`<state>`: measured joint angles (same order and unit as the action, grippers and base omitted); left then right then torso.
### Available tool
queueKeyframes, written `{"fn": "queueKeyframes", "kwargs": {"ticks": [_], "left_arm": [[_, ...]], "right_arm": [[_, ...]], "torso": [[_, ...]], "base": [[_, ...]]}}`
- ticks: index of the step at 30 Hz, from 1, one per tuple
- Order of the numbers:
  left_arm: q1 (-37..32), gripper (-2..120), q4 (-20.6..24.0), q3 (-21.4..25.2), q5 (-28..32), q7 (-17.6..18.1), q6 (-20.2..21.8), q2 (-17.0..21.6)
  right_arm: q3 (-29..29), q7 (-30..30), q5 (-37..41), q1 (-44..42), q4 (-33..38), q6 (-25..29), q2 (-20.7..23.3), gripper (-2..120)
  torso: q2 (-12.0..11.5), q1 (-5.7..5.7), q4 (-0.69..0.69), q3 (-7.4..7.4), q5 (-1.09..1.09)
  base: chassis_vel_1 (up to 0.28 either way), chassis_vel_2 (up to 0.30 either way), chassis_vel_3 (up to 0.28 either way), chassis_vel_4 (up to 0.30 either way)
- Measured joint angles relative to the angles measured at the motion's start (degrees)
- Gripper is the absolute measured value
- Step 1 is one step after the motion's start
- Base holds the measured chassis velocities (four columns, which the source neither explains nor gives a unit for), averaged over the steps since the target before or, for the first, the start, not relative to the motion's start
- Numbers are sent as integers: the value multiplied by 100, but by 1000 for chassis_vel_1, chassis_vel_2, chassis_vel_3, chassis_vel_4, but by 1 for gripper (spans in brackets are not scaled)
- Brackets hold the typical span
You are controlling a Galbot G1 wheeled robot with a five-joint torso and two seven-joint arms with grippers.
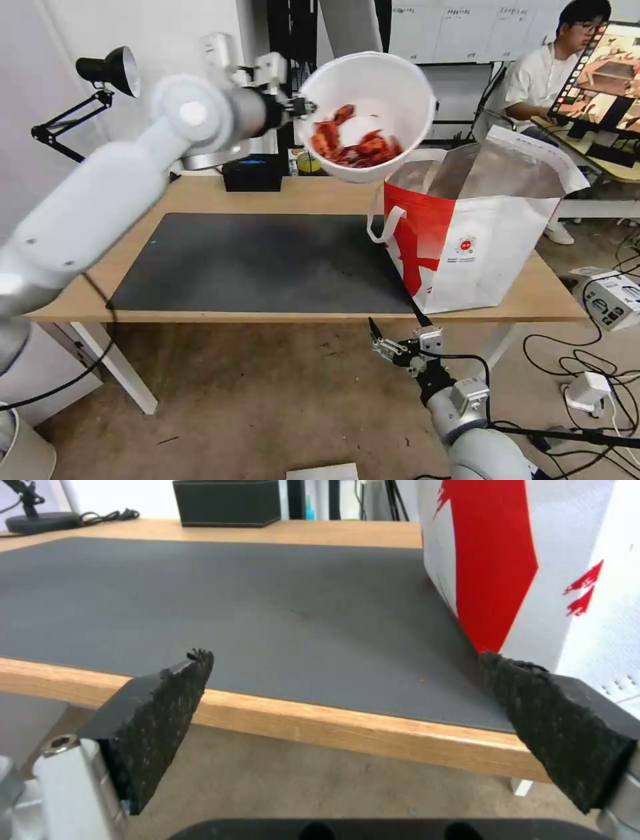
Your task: Pick up the trash from the table and place it into the takeout bag.
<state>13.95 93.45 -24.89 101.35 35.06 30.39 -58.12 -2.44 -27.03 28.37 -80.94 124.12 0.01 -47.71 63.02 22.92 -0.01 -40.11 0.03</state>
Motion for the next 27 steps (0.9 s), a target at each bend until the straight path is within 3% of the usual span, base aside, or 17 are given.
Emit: {"fn": "queueKeyframes", "kwargs": {"ticks": [7,18,27], "left_arm": [[83,0,-491,-208,-135,296,-176,-711],[12,0,-1531,-371,-669,331,-599,-1636],[-177,0,-1592,-409,-1035,302,-839,-1902]], "right_arm": [[0,0,0,0,0,0,0,100],[0,0,0,0,0,0,0,100],[0,1,0,0,0,0,0,100]], "torso": [[0,0,0,0,-1],[1,0,0,0,-2],[1,0,1,0,-3]], "base": [[0,0,0,0],[0,0,0,0],[0,0,0,0]]}}
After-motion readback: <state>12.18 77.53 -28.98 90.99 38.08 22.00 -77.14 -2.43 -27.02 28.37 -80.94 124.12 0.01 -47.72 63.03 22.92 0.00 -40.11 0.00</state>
